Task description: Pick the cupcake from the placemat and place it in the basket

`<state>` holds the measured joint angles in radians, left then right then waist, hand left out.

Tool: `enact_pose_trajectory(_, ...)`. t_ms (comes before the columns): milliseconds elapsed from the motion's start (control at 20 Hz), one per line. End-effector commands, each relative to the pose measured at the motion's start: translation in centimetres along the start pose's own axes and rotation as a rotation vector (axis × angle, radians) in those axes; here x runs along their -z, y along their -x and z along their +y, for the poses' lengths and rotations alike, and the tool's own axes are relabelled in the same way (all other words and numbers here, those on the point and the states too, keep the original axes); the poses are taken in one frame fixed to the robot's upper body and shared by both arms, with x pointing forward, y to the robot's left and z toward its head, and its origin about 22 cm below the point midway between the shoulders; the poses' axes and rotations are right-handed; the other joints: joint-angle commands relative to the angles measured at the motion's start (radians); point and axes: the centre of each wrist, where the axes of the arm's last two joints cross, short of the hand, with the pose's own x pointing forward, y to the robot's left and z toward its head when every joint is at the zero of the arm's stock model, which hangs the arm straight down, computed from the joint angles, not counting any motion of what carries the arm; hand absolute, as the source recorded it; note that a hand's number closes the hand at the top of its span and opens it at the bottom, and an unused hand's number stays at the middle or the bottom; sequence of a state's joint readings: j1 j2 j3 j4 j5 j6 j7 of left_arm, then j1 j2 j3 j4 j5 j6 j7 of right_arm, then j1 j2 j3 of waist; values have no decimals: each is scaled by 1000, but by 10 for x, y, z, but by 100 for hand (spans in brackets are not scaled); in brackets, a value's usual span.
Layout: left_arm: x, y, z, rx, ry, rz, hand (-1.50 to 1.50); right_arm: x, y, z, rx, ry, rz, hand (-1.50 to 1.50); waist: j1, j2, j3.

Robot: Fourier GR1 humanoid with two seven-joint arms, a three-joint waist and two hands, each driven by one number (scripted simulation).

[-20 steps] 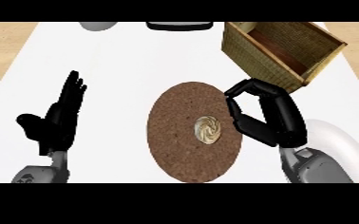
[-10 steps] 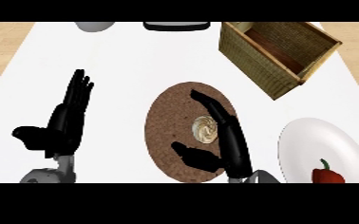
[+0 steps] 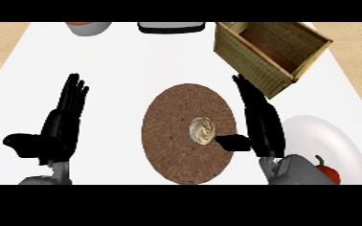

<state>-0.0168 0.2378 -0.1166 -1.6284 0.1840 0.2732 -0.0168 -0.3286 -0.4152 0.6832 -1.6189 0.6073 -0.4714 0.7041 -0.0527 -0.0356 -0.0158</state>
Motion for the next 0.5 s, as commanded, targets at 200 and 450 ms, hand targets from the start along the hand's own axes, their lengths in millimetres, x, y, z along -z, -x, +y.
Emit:
enact_pose_trajectory(200,0,2,-15,-10,27,-5,0,-19,-83,-49,-217,-235,91,-150,19,12,6)
enact_pose_trajectory(450,3,-11,-18,-25,36,-13,0,-35,-129,-70,-228,-270,160,-150,44,24,12)
